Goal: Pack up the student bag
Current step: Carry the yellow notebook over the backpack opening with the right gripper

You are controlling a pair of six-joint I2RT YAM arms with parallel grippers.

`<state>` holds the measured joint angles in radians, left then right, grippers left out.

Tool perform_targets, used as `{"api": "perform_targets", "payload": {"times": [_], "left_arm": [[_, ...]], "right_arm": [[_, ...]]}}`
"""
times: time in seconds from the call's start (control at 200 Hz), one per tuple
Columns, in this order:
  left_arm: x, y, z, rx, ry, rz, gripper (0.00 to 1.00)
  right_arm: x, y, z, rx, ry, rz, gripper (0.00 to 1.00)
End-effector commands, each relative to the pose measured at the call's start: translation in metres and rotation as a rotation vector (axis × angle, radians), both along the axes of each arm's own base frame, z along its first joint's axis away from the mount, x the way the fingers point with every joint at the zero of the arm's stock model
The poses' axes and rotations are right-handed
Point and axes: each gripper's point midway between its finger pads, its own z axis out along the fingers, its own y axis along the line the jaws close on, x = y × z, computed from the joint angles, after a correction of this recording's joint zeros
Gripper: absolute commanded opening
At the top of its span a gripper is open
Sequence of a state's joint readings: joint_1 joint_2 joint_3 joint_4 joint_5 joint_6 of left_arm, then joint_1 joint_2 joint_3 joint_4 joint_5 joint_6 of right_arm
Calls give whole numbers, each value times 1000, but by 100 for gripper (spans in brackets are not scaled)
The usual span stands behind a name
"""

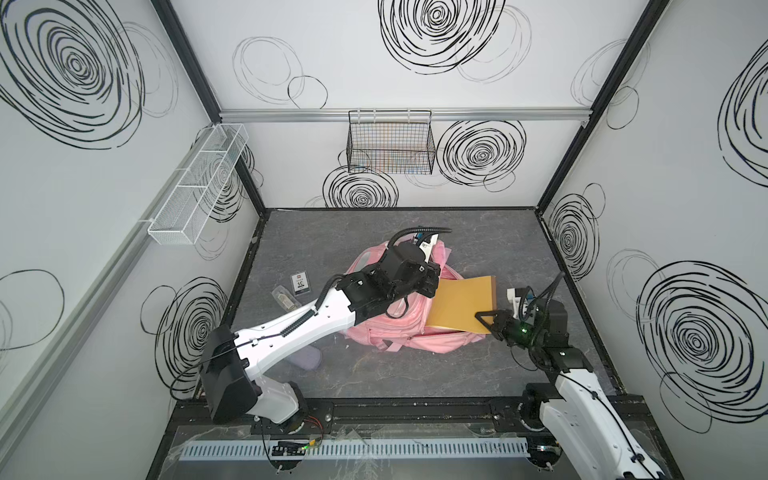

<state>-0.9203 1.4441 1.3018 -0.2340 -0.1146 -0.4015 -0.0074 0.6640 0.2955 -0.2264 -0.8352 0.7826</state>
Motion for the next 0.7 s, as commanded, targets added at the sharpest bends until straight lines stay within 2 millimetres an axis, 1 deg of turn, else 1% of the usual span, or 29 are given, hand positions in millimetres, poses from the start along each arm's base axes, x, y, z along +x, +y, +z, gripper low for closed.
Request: {"api": "perform_targets", "payload": {"times": [0.0,0.11,0.16,0.235,0.365,0.445,0.48,0.545,0.55,0.605,0.69], "left_arm": [[11,-4,79,-173,-174,27,0],[9,-7,79,-178,-173,18,0],[7,-8,79,-179,-172,10,0],[5,-10,79,-182,-174,4,0],[3,-14,80,-184,-176,-6,0],[2,-16,78,-182,-171,-14,0],[3,-17,77,-179,-168,-16,0],[2,-17,76,-178,-167,-20,0],[2,-17,76,-179,-166,-20,0],[2,-17,76,-179,-166,-22,0],[2,-18,78,-187,-166,-22,0]], "right_arm": [[4,-11,4,-143,-25,15,0],[10,-23,7,-243,-8,0,0],[14,-23,12,-249,-24,0,0],[17,-13,17,-189,-36,15,0],[21,13,21,-90,-45,49,0],[27,17,31,-55,-74,34,0],[30,17,41,-49,-99,24,0],[37,20,71,-22,-160,24,0],[38,21,77,-18,-173,24,0],[43,28,114,26,-248,43,0],[47,41,166,92,-342,83,0]]}}
